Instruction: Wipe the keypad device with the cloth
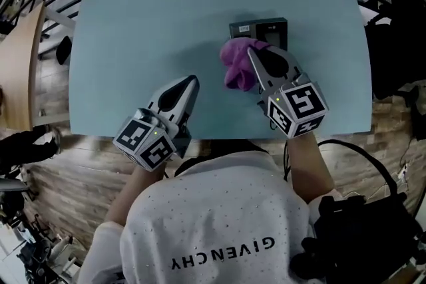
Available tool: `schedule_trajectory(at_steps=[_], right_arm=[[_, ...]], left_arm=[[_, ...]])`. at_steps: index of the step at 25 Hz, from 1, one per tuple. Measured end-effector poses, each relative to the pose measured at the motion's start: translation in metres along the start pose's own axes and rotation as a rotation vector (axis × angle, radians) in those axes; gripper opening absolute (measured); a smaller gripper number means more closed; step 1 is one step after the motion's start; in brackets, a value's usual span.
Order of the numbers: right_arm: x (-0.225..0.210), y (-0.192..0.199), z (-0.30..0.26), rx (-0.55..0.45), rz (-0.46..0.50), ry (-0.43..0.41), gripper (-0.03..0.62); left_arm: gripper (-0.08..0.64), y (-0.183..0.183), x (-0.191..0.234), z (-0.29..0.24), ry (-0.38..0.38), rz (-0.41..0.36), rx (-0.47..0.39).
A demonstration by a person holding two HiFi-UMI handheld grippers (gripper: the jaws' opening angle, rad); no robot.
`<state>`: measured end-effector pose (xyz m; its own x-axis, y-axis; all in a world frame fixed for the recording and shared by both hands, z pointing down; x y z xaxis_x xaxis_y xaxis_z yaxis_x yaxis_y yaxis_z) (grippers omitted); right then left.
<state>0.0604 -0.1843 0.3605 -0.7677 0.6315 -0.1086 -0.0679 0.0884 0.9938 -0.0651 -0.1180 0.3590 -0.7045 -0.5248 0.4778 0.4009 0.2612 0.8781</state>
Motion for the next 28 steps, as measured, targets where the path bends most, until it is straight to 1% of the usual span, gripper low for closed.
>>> schedule_trajectory(at_steps=[3,7,11,13,15,17,20,23,28], right_arm=[[-0.016,0.008,-0.014,0.001,0.023,0.006,0.025],[-0.021,0.014,-0.035,-0.032,0.032,0.001,0.026],[-0.022,0.029,-0.046,-0.007,0.009,-0.023,0.028],[-0.025,0.033,-0.046,0.013,0.013,-0.021,0.028],[-0.031,0.033,-0.047,0.021,0.012,-0.009,0.028],[-0.04,0.036,-0.046,0.022,-0.015,0.003,0.028],[-0.047,0.047,-0.042,0.027,-0.051,0.019,0.028],[-0.062,0.049,-0.034,0.03,-0.037,0.045,0.028],[-0.09,0.048,-0.013,0.018,-0.038,0.1,0.028]], left_arm=[[0.0,0.01,0.01,-0.008,-0.021,0.031,0.023],[0.0,0.02,0.021,-0.018,-0.021,0.039,0.063],[0.0,0.03,0.026,-0.021,-0.057,0.051,0.071],[0.0,0.031,0.023,-0.02,-0.072,0.064,0.07],[0.0,0.03,0.02,-0.02,-0.073,0.062,0.079],[0.0,0.032,0.021,-0.02,-0.077,0.056,0.089],[0.0,0.036,0.03,-0.012,-0.111,0.066,0.084],[0.0,0.035,0.034,-0.012,-0.138,0.07,0.068],[0.0,0.035,0.028,-0.014,-0.154,0.061,0.062]])
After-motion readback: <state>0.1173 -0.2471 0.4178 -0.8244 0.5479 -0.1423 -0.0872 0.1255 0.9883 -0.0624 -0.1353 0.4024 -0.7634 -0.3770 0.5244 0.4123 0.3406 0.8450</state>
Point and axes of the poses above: the fingertips, and each gripper's own axes: z backward along the fingers, x to its left, y out of its underside, the point moved 1 cm from there along z, backward along the fingers, and after that the axes turned 15 degrees about -x, right-handed, at the moved point
